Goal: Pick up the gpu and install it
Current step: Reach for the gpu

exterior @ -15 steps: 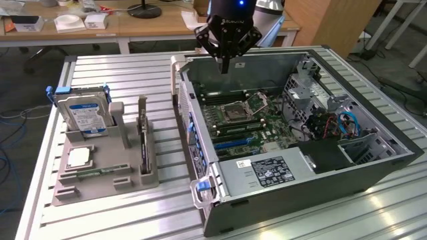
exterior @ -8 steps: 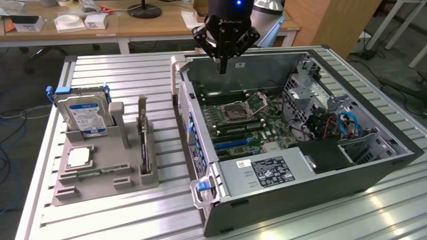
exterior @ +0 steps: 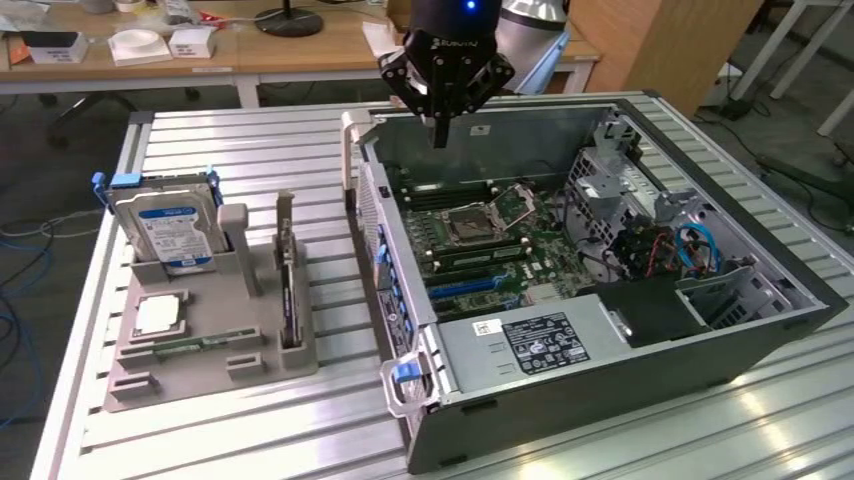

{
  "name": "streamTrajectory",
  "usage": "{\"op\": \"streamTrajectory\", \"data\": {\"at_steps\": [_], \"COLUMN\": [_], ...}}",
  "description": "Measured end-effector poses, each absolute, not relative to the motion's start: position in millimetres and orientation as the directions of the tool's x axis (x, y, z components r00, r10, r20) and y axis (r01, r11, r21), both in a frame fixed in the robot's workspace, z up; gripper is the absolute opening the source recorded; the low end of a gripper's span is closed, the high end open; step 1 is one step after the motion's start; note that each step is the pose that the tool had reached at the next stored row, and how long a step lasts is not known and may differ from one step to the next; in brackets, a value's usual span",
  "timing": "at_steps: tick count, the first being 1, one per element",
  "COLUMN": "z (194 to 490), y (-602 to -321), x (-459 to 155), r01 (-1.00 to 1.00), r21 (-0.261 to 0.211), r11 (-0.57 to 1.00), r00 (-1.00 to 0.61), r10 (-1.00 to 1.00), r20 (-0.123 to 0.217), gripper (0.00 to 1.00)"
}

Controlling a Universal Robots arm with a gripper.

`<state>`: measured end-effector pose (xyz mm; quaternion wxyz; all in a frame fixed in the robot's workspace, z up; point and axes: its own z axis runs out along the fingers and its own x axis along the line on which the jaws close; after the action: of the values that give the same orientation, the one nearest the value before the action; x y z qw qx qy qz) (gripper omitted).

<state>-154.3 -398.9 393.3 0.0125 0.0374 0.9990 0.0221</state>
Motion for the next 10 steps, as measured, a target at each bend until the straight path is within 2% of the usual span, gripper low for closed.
{"op": "streamTrajectory", "data": {"at_steps": [10], "z": [393.3], "y": [-398.8], "x": [-160.6], "r01": [0.074], "r21": [0.045], "r11": [0.996], "r00": [-0.997], "r10": [0.075], "r20": [-0.023], "gripper": [0.1]}}
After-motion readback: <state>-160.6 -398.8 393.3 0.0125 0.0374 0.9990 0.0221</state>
